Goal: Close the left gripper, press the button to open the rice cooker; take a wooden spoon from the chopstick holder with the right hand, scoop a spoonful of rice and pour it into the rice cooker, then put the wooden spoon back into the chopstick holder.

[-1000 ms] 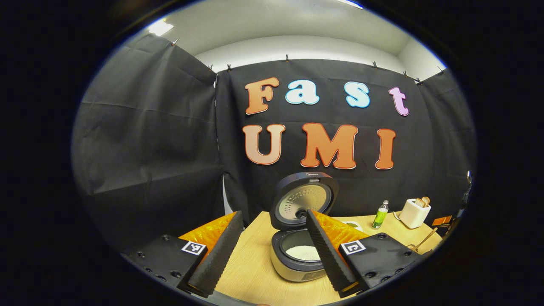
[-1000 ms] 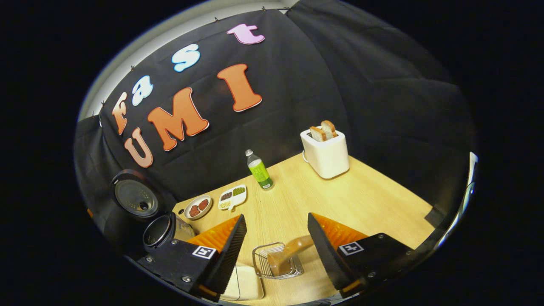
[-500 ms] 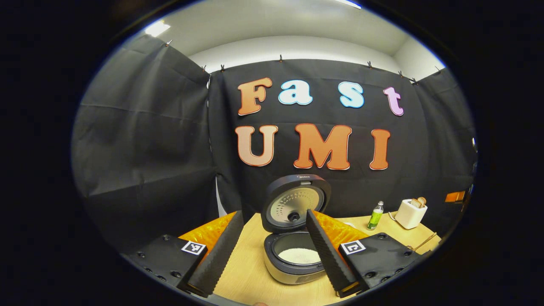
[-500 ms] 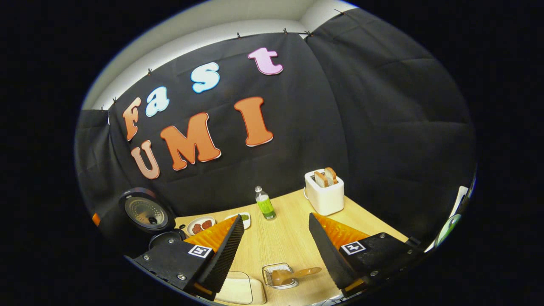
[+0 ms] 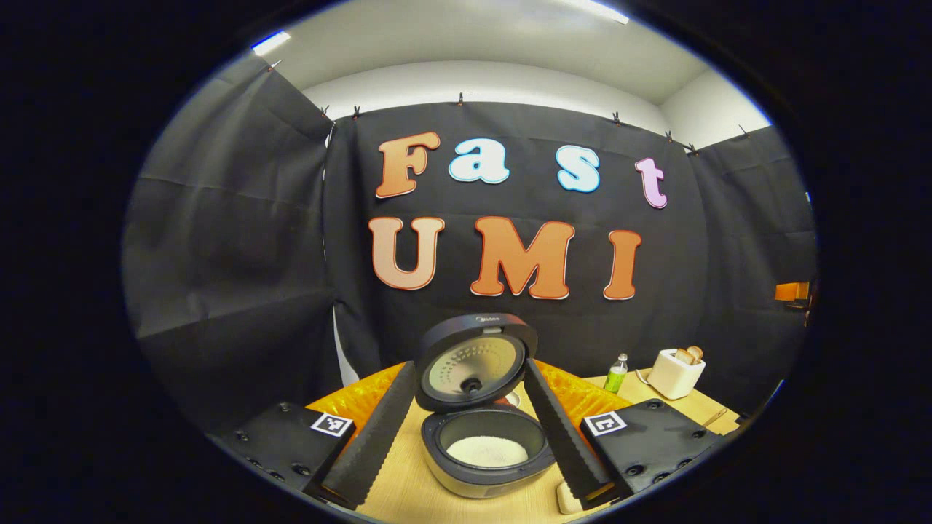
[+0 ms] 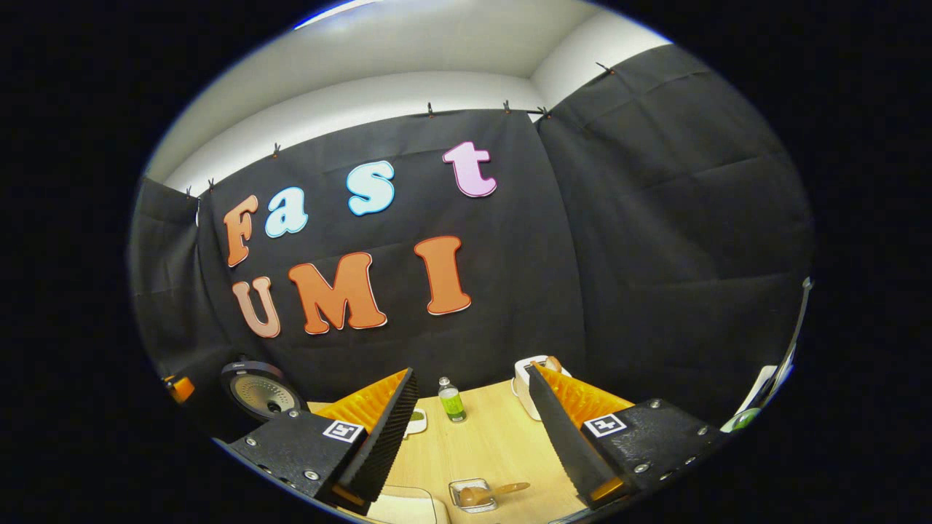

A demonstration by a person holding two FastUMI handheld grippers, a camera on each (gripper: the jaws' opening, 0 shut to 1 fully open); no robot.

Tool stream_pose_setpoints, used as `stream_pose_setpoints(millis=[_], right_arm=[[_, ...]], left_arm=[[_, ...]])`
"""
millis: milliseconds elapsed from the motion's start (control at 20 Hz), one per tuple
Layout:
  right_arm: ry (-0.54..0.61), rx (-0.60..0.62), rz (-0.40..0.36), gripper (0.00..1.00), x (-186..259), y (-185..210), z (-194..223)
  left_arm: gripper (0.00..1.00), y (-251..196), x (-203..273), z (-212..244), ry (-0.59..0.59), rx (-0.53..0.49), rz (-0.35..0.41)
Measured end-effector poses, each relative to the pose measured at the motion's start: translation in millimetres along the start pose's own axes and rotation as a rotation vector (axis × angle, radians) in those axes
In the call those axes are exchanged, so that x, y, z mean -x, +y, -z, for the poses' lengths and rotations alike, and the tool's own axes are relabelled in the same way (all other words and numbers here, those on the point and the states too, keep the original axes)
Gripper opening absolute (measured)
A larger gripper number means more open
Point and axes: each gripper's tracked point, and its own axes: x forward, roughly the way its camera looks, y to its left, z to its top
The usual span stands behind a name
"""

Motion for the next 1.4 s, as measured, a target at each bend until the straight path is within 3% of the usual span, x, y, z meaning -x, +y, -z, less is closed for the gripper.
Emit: stream_pose_setpoints(millis=[200,350,650,850,950,1250,1400], right_arm=[[-0.022,0.055,0.03,0.94,12.0,-6.3,-9.7],[0.006,0.071,0.033,0.95,19.3,-3.7,-0.1],[0.023,0.1,0.017,0.95,25.2,8.6,10.2],[0.015,0.108,0.016,0.95,25.0,10.0,7.6],[0.013,0.105,0.028,0.95,22.9,7.6,8.0],[0.039,0.103,0.05,0.95,13.7,1.0,21.3],[0.052,0.097,0.043,0.95,10.3,4.1,26.4]], left_arm=[[1.0,-16.0,-49.2,-45.6,-0.025,-0.03,0.044],[1.0,-15.1,-87.8,-79.3,-0.053,-0.082,0.024],[1.0,-39.3,-169.3,-111.2,-0.08,-0.093,0.026],[0.97,-37.7,-214.0,-93.3,-0.009,-0.057,0.013],[1.0,-28.4,-233.4,-79.3,0.021,-0.09,-0.013],[0.99,-23.0,-267.2,8.4,0.216,-0.034,-0.03],[0.98,-25.3,-268.3,37.1,0.264,-0.056,-0.026]])
